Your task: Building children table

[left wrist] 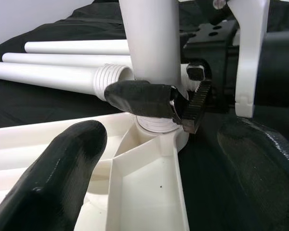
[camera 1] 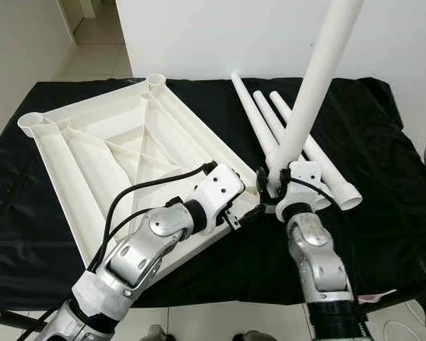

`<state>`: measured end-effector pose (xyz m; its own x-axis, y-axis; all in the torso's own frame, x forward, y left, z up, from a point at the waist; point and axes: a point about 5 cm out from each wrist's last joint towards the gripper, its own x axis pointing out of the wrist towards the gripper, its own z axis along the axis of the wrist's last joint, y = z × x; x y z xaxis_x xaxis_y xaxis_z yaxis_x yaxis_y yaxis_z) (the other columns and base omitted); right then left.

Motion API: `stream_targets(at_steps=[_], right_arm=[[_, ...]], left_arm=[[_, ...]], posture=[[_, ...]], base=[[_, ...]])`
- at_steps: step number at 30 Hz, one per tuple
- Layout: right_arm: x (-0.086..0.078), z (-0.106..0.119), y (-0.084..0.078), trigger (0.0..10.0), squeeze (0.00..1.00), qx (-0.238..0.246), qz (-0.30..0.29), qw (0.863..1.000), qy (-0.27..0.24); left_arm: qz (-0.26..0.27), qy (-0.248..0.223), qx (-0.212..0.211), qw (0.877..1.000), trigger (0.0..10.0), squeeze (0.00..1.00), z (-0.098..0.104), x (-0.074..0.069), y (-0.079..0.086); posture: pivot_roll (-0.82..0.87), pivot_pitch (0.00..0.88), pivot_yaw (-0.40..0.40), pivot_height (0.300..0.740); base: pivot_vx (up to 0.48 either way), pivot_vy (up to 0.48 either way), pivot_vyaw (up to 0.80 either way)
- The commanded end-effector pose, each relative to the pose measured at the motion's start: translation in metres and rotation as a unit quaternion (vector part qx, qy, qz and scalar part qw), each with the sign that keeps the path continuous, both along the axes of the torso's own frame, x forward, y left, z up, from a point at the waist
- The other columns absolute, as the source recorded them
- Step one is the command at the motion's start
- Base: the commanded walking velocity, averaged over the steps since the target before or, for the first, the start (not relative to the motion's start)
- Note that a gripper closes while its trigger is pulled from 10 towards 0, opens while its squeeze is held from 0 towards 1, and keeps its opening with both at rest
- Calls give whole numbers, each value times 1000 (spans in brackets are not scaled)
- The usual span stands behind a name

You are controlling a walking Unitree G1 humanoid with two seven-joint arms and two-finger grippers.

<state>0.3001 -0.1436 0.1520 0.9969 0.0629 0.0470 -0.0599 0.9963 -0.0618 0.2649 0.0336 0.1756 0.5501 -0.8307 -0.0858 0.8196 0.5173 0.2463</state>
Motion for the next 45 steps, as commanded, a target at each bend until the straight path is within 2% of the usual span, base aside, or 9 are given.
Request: stream_targets(at_steps=[1, 2, 3, 23, 25, 31, 40, 41, 45], right_arm=[[4, -1, -1, 10000, 1000, 2, 20, 1000, 8], [4, -1, -1, 10000, 1000, 2, 20, 1000, 8], [7, 2, -3, 10000, 0, -3, 47, 999, 4], [24, 11, -5, 9412, 0, -70, 295, 953, 5], [26, 7, -10, 3725, 0, -78, 301, 950, 16], [29, 2, -18, 0, 0, -81, 303, 949, 31], [26, 2, -20, 0, 0, -68, 302, 951, 23], [25, 2, -19, 10000, 0, -64, 296, 953, 20], [23, 2, -18, 10000, 0, -52, 272, 961, 14]], left_arm=[[-45, 7, 8, 999, 10000, 0, -1, -2, -2], [-45, 7, 8, 999, 10000, 0, -1, -2, -2], [-45, 6, 8, 999, 10000, 0, -1, -2, -2], [-47, 9, 3, 999, 10000, 0, 0, -5, -4], [-46, 11, 6, 999, 10000, 0, -1, -5, -2], [-42, 13, 8, 999, 10000, 0, -2, -5, 2], [-43, 14, 11, 999, 10000, 0, -2, -5, 3], [-43, 14, 11, 999, 10000, 0, -3, -5, 3], [-44, 14, 10, 999, 10000, 0, -2, -4, 2]], posture=[[-155, 46, 32, 740], [-155, 46, 32, 740], [-155, 46, 32, 740], [-145, 57, 34, 740], [-145, 57, 34, 740], [-135, 61, 30, 740], [-138, 66, 32, 740], [-138, 66, 32, 740], [-145, 70, 34, 740]], base=[[0, 0, 0], [0, 0, 0], [0, 0, 0], [0, 0, 0], [0, 0, 0], [0, 0, 0], [0, 0, 0], [0, 0, 0], [0, 0, 0]])
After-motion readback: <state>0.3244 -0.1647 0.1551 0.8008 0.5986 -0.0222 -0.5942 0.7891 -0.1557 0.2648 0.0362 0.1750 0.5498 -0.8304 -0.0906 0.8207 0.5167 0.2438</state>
